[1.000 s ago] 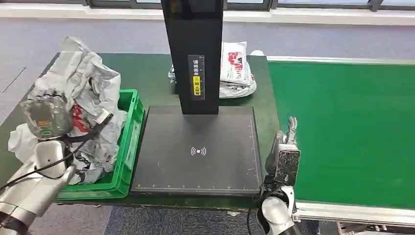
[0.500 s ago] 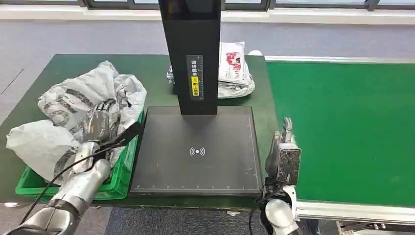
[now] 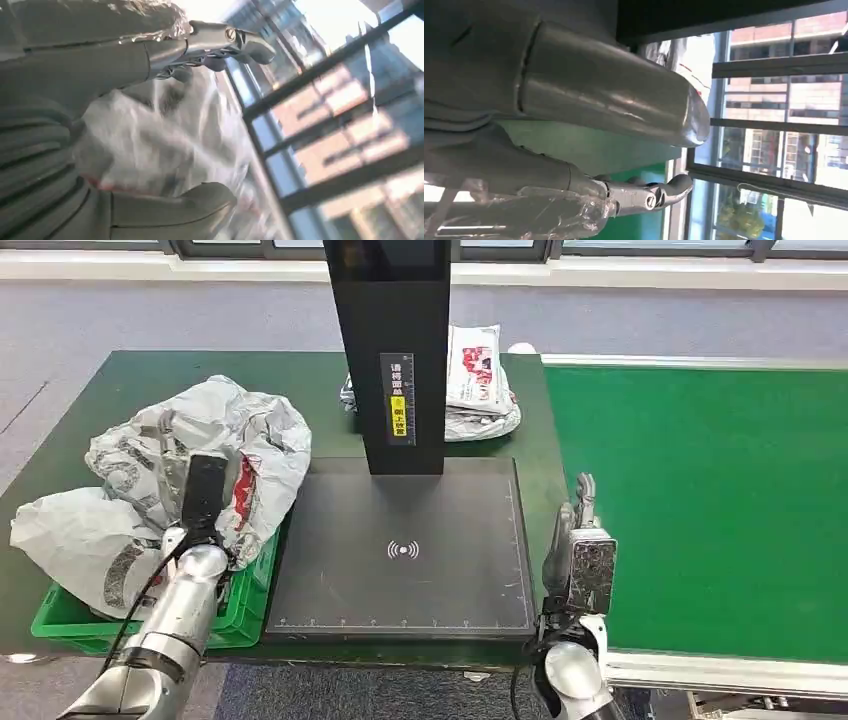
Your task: Moved the parcel from conveyor to table for the left to box.
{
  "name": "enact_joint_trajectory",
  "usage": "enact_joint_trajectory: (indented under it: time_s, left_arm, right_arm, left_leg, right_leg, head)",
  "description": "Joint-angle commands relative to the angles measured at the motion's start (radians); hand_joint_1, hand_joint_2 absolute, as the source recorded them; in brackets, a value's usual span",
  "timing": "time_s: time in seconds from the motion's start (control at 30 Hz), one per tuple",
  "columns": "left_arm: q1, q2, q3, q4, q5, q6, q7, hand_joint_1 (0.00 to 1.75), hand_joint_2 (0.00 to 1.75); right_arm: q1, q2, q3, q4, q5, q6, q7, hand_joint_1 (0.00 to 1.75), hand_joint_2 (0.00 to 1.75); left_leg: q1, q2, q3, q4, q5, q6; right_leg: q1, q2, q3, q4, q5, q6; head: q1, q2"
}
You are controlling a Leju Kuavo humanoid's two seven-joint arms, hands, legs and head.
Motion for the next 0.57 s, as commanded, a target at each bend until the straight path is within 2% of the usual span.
enact_joint_trajectory:
  time_s: [0.03,0.17,0.23,0.4,0.5,0.53,0.57]
  left_arm:
    - [0.095,-0.037,-0.007,-0.186,0.143,0.112,-0.08,0.0,0.0]
    - [0.101,-0.057,0.064,-0.186,0.087,0.113,-0.11,0.0,0.0]
    - [0.107,-0.054,0.043,-0.197,0.125,0.113,-0.113,0.0,0.0]
    - [0.14,-0.047,-0.077,-0.285,0.236,-0.038,-0.084,0.0,0.0]
    - [0.158,-0.061,-0.181,-0.329,0.253,-0.116,-0.07,0.0,0.0]
    - [0.161,-0.064,-0.203,-0.337,0.255,-0.134,-0.067,0.0,1.75]
    - [0.164,-0.065,-0.254,-0.339,0.245,-0.172,-0.054,0.0,1.75]
  right_arm:
    - [-0.07,-0.01,0.026,0.137,-0.028,-0.006,-0.031,0.0,0.0]
    - [-0.093,-0.002,0.036,0.162,-0.038,0.002,-0.035,0.0,0.0]
    - [-0.091,0.004,0.035,0.161,-0.038,0.008,-0.036,0.0,0.0]
    - [-0.106,0.006,0.024,0.14,-0.037,0.016,-0.048,0.0,0.0]
    - [-0.13,0.008,0.028,0.15,0.015,-0.018,-0.072,0.0,0.0]
    - [-0.138,0.007,0.035,0.159,0.045,-0.037,-0.077,0.0,0.0]
    - [-0.148,0.01,0.043,0.168,0.075,-0.053,-0.088,0.0,1.75]
  left_leg:
    - [0.0,0.0,0.001,-0.001,0.0,0.001]
    - [0.001,-0.001,0.001,-0.002,0.001,0.001]
    - [0.001,-0.001,0.001,-0.002,0.001,0.001]
    - [0.001,-0.002,0.0,-0.001,0.0,0.0]
    - [0.001,-0.003,-0.001,0.0,0.0,0.0]
    - [0.001,-0.003,-0.001,-0.001,0.0,0.001]
    - [0.001,-0.003,-0.001,0.0,0.0,0.001]
  right_leg:
    - [0.001,0.0,0.002,-0.002,0.0,0.0]
    - [0.001,0.0,0.003,-0.004,0.001,0.001]
    - [0.001,0.0,0.003,-0.004,0.001,0.001]
    - [0.001,-0.001,0.001,-0.002,0.0,0.0]
    - [0.001,-0.002,0.0,-0.001,0.0,0.001]
    - [0.001,-0.003,0.001,-0.002,0.0,0.001]
    - [0.001,-0.003,0.001,-0.001,0.0,0.001]
  head:
    - [0.0,0.0]
    - [0.0,0.0]
    - [0.0,0.0]
    - [0.0,0.0]
    - [0.0,0.0]
    - [0.0,0.0]
    - [0.0,0.0]
